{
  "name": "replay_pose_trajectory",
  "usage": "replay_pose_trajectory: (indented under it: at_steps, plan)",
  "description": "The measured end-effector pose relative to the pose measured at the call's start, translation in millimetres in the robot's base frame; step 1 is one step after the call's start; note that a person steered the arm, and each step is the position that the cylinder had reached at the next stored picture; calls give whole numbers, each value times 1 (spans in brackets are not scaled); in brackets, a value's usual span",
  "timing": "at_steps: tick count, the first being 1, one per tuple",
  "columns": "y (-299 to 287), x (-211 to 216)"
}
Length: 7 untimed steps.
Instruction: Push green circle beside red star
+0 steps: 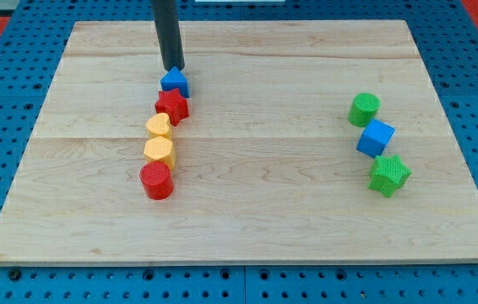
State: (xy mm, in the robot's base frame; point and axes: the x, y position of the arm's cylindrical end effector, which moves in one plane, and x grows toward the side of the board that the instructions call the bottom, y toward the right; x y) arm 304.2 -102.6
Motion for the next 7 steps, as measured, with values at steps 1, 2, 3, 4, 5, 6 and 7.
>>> replay_pose_trajectory:
  at_steps: [1, 2, 3, 4, 5, 6, 7]
  plan:
    - [1, 11]
    - [25, -2]
    - [132, -12]
    - [241, -12]
    - [349, 1]
    - [361, 62]
    - [316, 107]
